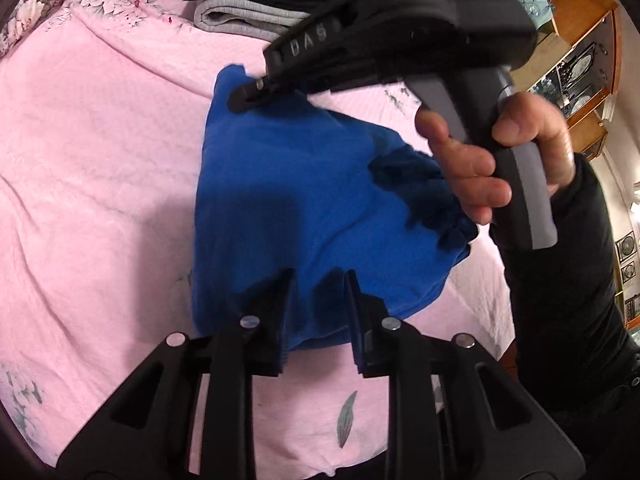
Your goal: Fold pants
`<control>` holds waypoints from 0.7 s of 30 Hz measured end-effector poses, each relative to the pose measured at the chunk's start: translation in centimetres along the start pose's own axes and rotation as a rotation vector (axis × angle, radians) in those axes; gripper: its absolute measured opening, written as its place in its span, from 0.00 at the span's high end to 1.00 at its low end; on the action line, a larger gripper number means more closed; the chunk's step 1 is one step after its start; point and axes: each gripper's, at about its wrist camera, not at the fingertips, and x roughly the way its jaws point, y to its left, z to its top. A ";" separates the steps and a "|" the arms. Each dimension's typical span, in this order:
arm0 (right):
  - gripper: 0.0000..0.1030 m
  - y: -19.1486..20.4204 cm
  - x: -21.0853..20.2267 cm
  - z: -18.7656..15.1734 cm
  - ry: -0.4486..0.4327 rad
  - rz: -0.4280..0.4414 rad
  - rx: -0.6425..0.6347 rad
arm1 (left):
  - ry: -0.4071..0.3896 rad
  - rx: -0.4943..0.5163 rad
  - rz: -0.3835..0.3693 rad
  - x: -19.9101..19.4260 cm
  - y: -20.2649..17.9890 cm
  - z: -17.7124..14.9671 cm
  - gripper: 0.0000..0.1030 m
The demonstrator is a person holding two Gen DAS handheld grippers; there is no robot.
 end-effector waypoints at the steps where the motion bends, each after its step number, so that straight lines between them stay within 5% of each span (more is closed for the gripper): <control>1: 0.93 0.4 0.0 0.1 0.001 -0.007 -0.010 | 0.003 0.003 0.006 0.1 0.0 -0.1 0.78; 5: 0.93 2.1 -0.9 1.1 -0.076 -0.055 -0.050 | 0.006 0.004 0.029 0.5 0.1 -0.1 0.78; 11: 0.93 1.0 3.8 1.7 -0.014 -0.095 -0.042 | 0.014 0.002 0.025 0.7 0.3 0.2 0.75; 12: 0.91 1.2 3.6 1.6 -0.023 -0.101 -0.049 | 0.016 0.005 0.010 0.3 0.3 0.3 0.74; 13: 0.88 1.3 3.0 1.6 -0.014 -0.100 -0.041 | 0.014 0.008 -0.017 -0.7 0.3 0.6 0.59; 14: 0.76 1.4 1.9 1.6 -0.011 -0.105 -0.026 | -0.011 0.006 -0.024 -1.8 0.2 0.7 0.33; 15: 0.57 1.6 0.6 1.5 -0.026 -0.113 -0.014 | -0.056 0.002 -0.020 -3.1 0.3 0.8 0.24; 16: 0.55 1.9 -1.8 1.1 -0.083 -0.109 -0.011 | -0.123 -0.002 0.000 -5.0 0.5 0.9 0.17; 17: 0.52 2.2 -4.1 0.4 -0.141 -0.107 -0.018 | -0.148 -0.005 0.010 -5.9 0.8 1.0 0.16; 20: 0.08 1.9 -10.4 -3.2 -0.290 -0.134 -0.002 | -0.152 -0.060 0.021 -6.9 2.6 1.7 0.16; 21: 0.05 1.4 -11.6 -4.6 -0.326 -0.149 0.013 | -0.137 -0.088 0.029 -6.4 3.5 2.0 0.16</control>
